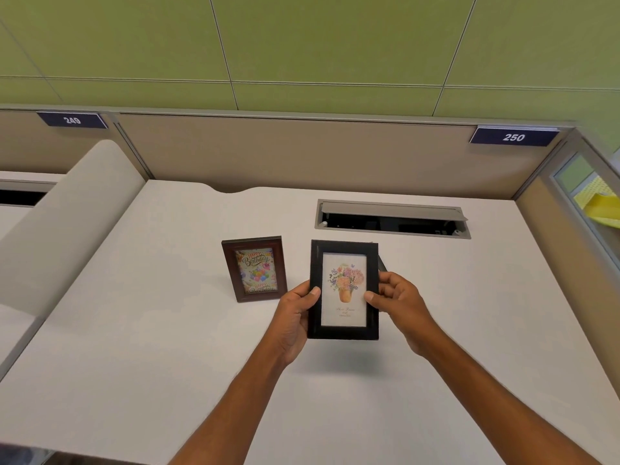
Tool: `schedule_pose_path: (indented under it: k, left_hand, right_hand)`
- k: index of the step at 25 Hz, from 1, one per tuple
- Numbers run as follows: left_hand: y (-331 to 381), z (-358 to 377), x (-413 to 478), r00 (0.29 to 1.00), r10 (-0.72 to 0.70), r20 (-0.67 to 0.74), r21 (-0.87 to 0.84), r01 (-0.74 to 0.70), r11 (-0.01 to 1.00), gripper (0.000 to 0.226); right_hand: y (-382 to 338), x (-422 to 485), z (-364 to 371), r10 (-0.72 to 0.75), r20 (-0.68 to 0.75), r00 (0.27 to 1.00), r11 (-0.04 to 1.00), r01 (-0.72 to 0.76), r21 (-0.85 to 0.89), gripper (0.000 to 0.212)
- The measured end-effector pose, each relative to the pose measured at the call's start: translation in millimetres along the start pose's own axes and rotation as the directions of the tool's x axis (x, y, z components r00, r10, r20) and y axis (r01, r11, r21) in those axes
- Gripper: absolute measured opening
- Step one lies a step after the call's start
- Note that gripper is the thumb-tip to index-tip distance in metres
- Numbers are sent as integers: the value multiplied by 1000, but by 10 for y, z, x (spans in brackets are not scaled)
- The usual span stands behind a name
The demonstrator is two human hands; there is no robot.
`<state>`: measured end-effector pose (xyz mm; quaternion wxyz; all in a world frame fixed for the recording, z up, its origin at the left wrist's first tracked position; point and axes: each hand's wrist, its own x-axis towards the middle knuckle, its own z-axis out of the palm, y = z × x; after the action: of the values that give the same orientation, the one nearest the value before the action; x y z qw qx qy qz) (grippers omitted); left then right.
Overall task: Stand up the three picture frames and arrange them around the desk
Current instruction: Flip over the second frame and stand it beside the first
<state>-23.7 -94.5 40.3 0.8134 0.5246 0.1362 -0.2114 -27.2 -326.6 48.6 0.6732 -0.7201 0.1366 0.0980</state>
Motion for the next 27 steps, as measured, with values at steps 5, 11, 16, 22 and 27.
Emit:
schedule_pose_path:
  k: [5,11,16,22,27]
  left_hand:
    - [25,-56,16,999,-40,-34,-72,38,997,46]
    - [55,-168,28,953,-239,-184,-84,227,970,84]
    - [115,-315,-31,880,-384,-279,-211,334,919,98]
    - [165,-580,-200,844,-415,-340,-304,319,898,92]
    - [254,-850,-359,820,-324,-472,-263,219,940,83]
  right_hand:
    - [-24,1,36,35,65,997,999,-36,12,38]
    - [-24,-17,196,76,163,984,997,-75,-12,34]
    - [40,-11,423,108,256,961,992,-86,-95,33]
    - [121,82,775,144,343,928,982,-91,-166,32]
    - [146,176,1173,139,387,911,978,-66,-197,32]
